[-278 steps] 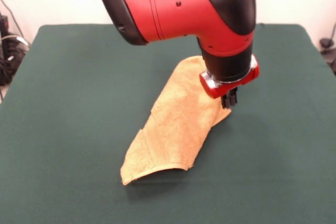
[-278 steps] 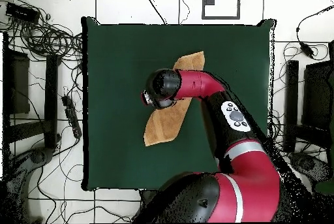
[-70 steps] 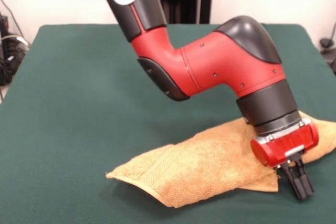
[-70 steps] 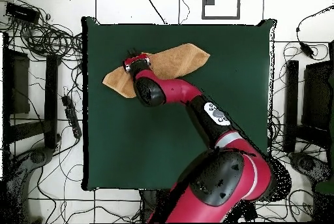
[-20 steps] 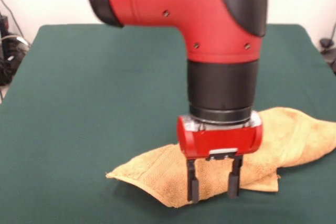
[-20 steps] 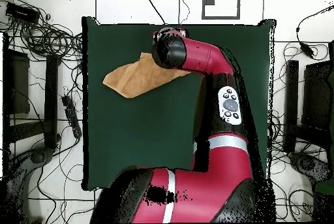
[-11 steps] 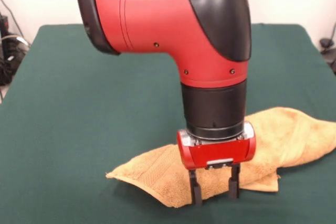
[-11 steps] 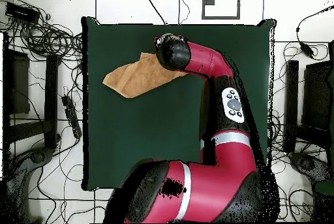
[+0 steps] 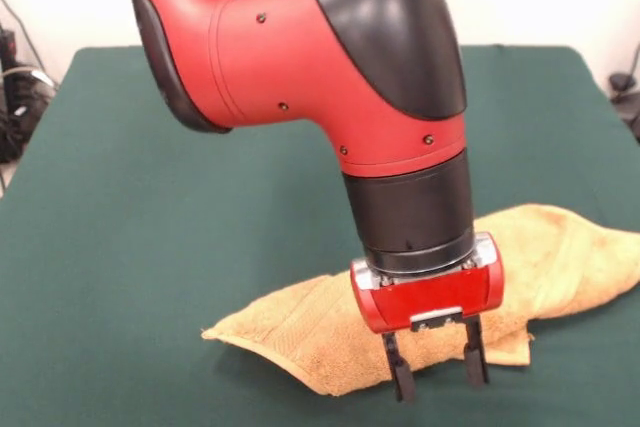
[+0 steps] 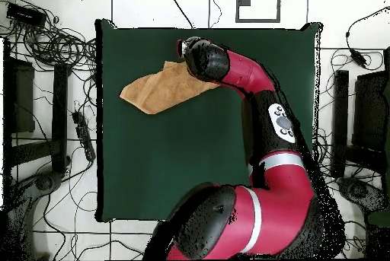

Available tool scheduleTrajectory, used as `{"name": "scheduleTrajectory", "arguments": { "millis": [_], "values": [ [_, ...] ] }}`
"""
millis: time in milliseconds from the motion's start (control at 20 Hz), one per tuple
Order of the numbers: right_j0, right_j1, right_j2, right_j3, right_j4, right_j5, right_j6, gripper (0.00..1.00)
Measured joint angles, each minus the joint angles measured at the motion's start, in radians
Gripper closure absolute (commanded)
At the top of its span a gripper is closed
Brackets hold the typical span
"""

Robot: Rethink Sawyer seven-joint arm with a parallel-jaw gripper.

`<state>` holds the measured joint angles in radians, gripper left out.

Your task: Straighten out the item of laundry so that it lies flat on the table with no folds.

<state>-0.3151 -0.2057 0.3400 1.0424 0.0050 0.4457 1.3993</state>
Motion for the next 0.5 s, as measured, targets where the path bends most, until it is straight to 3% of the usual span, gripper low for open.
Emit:
{"name": "scheduleTrajectory", "arguments": {
  "millis": [500],
  "values": [
    [0.005,0.000,0.024,0.003,-0.039,0.029,0.000,0.00]
  ]
}}
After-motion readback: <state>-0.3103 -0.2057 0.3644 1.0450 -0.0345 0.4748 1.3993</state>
